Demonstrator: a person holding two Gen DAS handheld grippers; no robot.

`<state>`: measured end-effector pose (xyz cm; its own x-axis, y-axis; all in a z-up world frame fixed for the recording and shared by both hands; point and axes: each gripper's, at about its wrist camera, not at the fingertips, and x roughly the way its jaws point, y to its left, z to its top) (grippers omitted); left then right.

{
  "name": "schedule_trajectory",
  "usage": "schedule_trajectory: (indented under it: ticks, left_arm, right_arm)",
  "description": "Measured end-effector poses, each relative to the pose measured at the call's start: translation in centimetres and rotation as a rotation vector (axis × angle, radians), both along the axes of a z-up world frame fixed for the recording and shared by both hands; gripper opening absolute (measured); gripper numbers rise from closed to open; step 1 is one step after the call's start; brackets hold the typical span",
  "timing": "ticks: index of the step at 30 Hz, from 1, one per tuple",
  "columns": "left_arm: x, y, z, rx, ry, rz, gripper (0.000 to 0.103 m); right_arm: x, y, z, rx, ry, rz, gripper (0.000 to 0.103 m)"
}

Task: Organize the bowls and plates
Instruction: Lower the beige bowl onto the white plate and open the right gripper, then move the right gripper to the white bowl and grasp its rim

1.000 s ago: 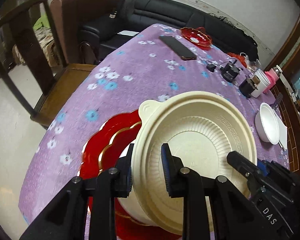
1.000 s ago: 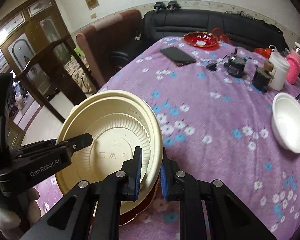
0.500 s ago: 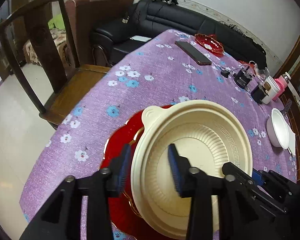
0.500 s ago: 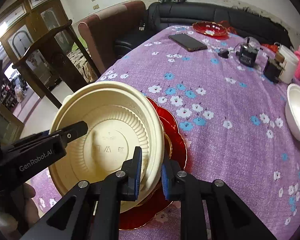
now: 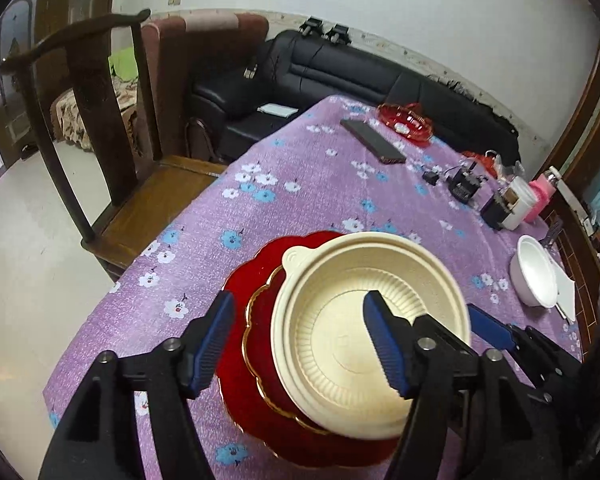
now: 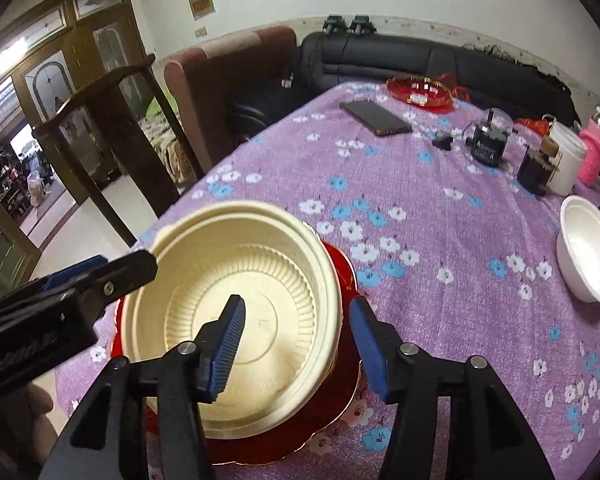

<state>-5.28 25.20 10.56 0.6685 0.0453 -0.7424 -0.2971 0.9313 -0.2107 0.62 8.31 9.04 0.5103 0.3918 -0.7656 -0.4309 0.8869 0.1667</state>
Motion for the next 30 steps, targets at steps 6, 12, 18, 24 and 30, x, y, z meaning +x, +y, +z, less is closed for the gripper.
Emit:
schedule_trajectory:
  ticks: [6, 12, 18, 24, 30]
  left_arm:
    - [-2.3, -1.5, 1.4, 0.020, -0.065, -0.004, 0.078]
    - [-3.3, -3.9, 1.6, 0.034, -0.080, -0.039, 0.080]
    - [-3.6, -7.3, 1.1, 0.048, -0.059, -0.134, 0.087]
    - [-3.3, -12.1, 0.7, 0.105, -0.070, -0.251, 0.095]
    - [-2.4, -15.7, 0.1, 0.146, -0.022, -0.320, 0.095]
  right_arm:
    - [-1.5, -1.5, 1.3, 0.054, -0.036, -0.016, 0.065]
    - [-2.9, -4.4, 1.5, 0.108, -0.035, -0.048, 0.068]
    - [-3.9, -8.6, 0.9, 0.103, -0.049, -0.104, 0.069]
    - [-3.6, -13.5, 0.0, 0.104, -0.037, -0.180, 0.070]
    - [-2.9, -18.8, 0.0, 0.127, -0.048, -0.278, 0.070]
